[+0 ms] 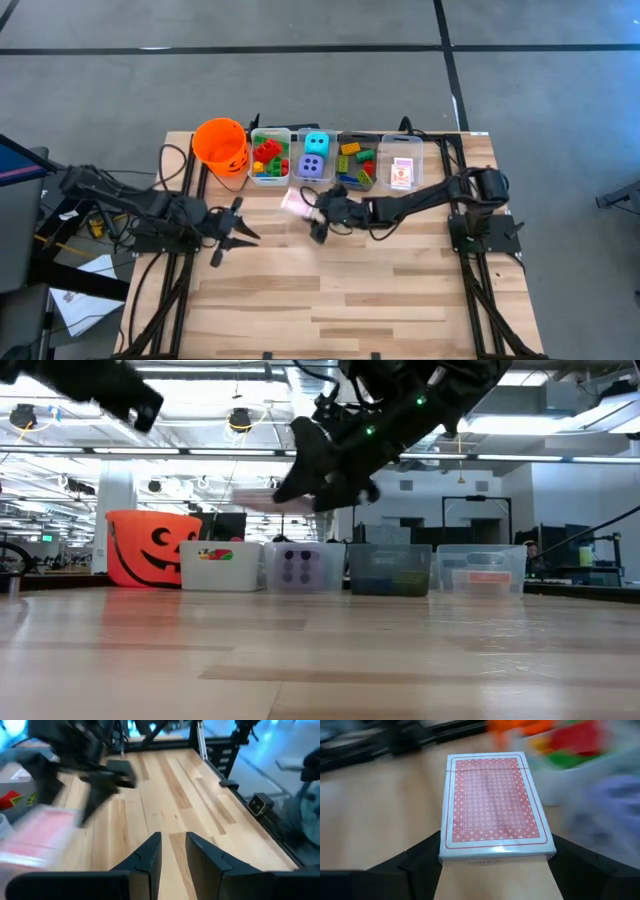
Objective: Pick & Place Toys
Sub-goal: Put the red deck of cards into the right transparent bin
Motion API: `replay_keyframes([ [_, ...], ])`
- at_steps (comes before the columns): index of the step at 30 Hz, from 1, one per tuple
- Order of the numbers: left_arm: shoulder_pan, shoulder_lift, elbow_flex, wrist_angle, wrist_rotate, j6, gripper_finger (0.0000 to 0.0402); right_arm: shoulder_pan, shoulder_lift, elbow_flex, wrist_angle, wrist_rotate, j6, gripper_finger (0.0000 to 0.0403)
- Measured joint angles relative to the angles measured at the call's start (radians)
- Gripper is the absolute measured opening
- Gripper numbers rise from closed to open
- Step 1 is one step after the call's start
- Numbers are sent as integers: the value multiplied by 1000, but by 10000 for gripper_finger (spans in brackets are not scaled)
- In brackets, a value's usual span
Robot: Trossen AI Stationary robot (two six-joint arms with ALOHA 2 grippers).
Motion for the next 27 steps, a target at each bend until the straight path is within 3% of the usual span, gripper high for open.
replay_keyframes([
  [6,0,-77,-276,316,0,-72,81,-6,-27,2,-204,424,184,306],
  [9,0,-83,-364,428,0,-125,81,-15,-28,2,-378,556,356,306],
  [17,0,-83,-491,744,-23,-122,81,-87,-29,2,-851,637,871,306],
  [27,0,-81,-492,777,-26,-115,81,-130,-91,2,-1236,692,1284,306],
])
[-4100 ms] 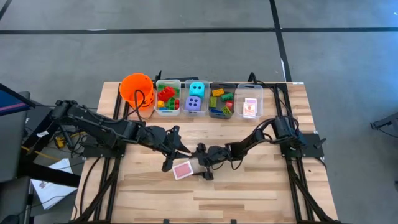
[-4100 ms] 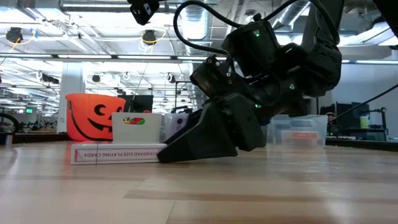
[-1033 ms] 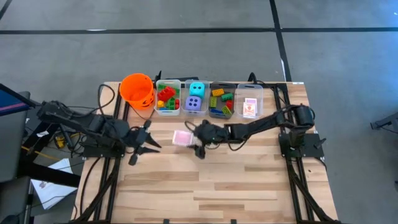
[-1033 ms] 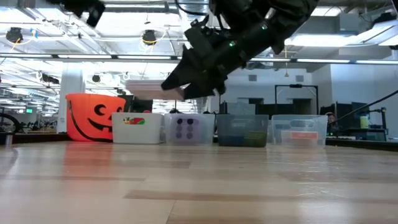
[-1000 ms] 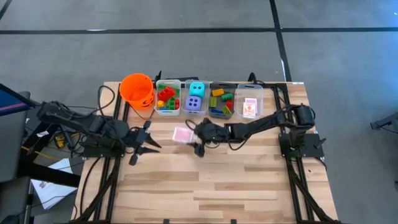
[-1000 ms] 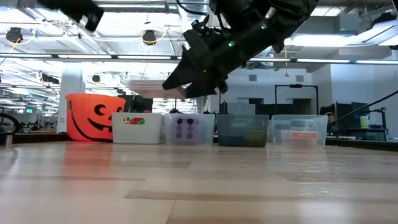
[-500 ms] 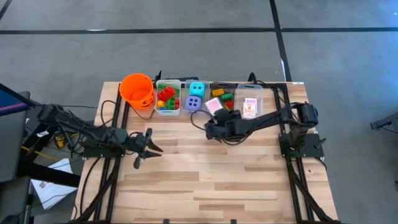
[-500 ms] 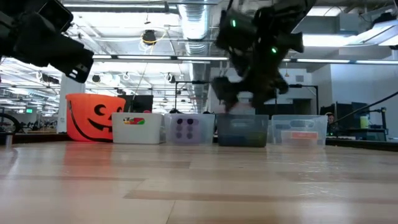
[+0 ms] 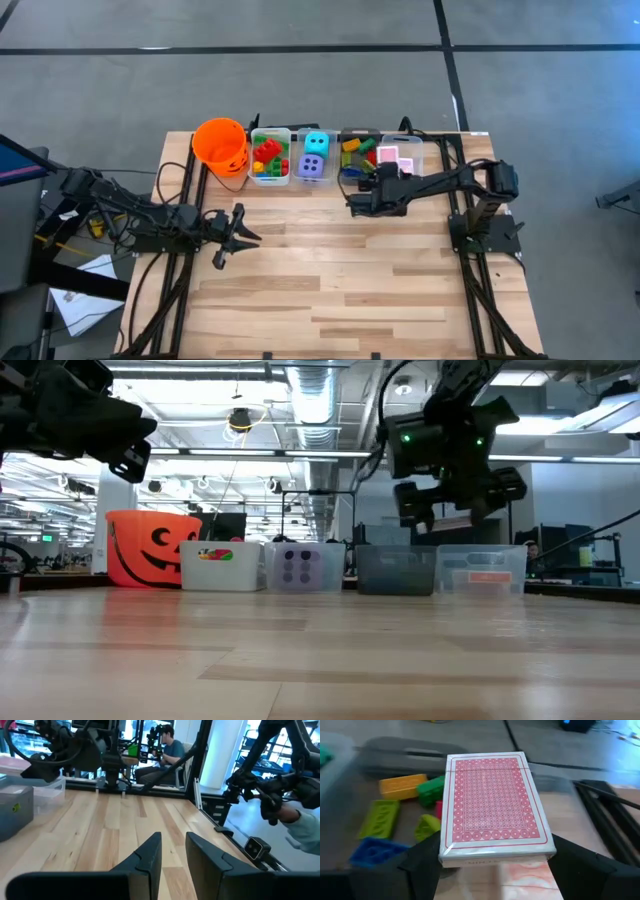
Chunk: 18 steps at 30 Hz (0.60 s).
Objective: Pick & Place Toys
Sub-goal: Put the red deck of cards into the right transparent bin
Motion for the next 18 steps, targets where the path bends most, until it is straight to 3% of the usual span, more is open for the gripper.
replay_keyframes([
  [5,0,4,0,0,0,1,81,-37,6,-1,-101,-47,87,306],
  [18,0,4,0,-1,0,-6,81,-124,6,-31,-116,-58,-55,320],
])
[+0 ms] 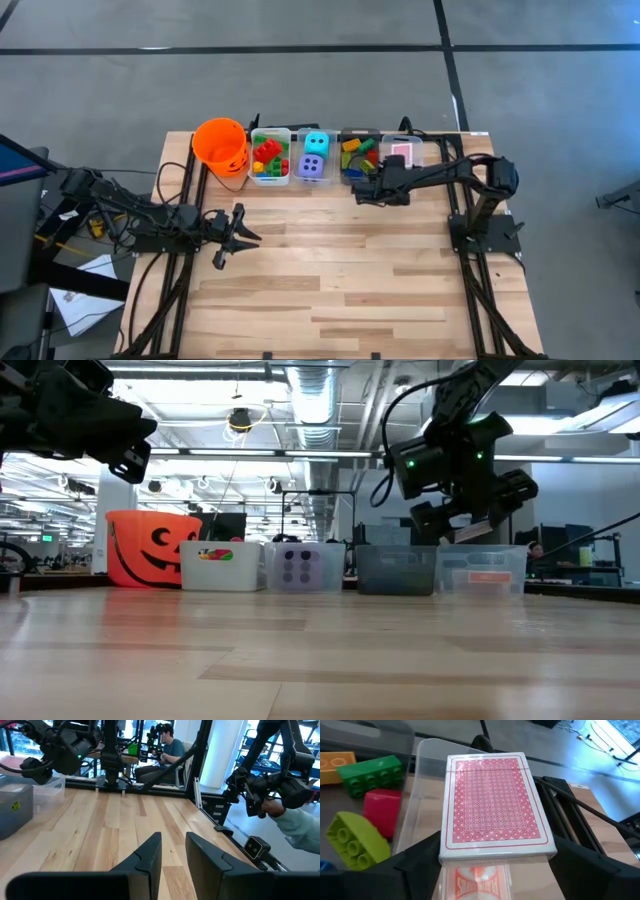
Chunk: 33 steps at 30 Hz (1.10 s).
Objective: Pick & Place Toys
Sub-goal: Put the red deck of cards into the right transparent bin, then return to Home Position
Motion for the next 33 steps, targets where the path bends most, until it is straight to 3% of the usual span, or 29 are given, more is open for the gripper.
replay_keyframes([
  [8,0,0,0,0,0,-1,81,22,0,0,3,14,5,392],
  [14,0,0,0,7,-4,-1,81,86,-3,0,23,32,-51,385],
  [19,0,1,0,115,-79,0,81,252,-65,23,37,102,-224,391],
  [26,0,0,-1,362,-208,25,81,559,-205,154,40,80,-578,393],
  [30,0,0,-1,383,-312,-24,81,731,-261,245,40,71,-716,390],
  [33,0,0,0,375,-366,-53,81,849,-287,291,28,141,-747,390],
])
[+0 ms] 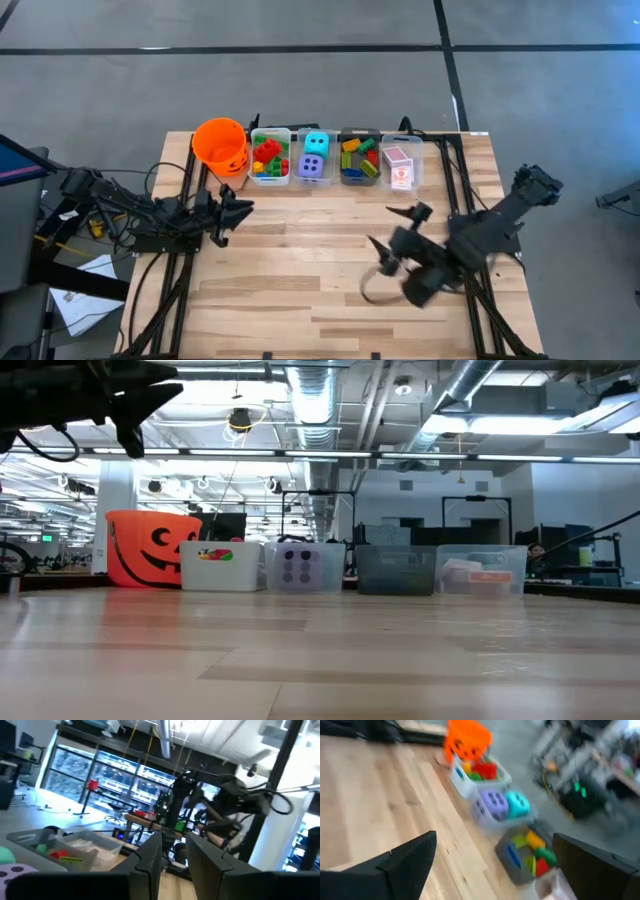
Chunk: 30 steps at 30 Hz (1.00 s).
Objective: Pick & Place Toys
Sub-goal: Return to Home Position
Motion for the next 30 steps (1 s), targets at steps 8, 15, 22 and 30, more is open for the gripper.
replay_keyframes([
  [8,0,0,0,13,-27,-11,81,291,-97,-4,-394,25,342,389],
  [15,0,0,0,10,-54,-11,81,479,-353,-328,-264,223,581,389],
  [22,0,0,0,-16,-56,-57,81,480,-632,-794,166,237,613,389],
  [30,0,0,0,-27,-56,-112,81,458,-861,-1068,754,165,138,389],
])
